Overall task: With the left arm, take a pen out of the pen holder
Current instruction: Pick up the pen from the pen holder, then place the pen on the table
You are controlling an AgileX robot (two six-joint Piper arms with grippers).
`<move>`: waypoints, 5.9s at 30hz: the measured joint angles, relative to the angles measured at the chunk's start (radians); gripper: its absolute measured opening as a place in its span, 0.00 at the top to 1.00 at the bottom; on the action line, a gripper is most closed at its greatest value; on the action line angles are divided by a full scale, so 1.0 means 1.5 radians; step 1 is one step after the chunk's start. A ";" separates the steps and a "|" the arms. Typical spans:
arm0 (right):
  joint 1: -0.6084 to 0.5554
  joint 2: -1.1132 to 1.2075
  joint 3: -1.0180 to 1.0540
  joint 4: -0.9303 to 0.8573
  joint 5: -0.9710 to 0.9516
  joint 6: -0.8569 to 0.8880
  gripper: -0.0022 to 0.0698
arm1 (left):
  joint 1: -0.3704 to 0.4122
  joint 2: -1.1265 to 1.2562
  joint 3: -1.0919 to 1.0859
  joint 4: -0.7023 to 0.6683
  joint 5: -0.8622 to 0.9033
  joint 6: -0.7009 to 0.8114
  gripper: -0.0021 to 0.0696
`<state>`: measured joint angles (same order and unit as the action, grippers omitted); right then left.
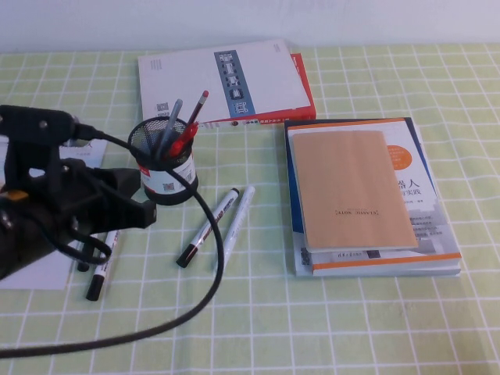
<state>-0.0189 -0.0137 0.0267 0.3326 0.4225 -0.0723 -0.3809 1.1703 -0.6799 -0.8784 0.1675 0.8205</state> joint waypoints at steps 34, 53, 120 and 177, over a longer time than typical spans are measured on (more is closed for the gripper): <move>0.000 0.000 0.000 0.000 0.000 0.000 0.99 | -0.066 0.238 0.155 0.611 -0.686 -0.503 0.50; 0.000 0.000 0.000 0.000 0.000 0.000 0.99 | -0.005 0.337 0.039 0.722 -0.623 -0.520 0.49; 0.000 0.000 0.000 0.000 0.000 0.000 0.99 | 0.023 0.451 -0.077 0.718 -0.644 -0.400 0.87; 0.000 0.000 0.000 0.000 0.000 0.000 0.99 | 0.013 0.058 -0.153 0.564 0.309 -0.562 0.88</move>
<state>-0.0189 -0.0137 0.0267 0.3326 0.4225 -0.0723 -0.3614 1.2576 -0.9102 -0.0318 0.6315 -0.0223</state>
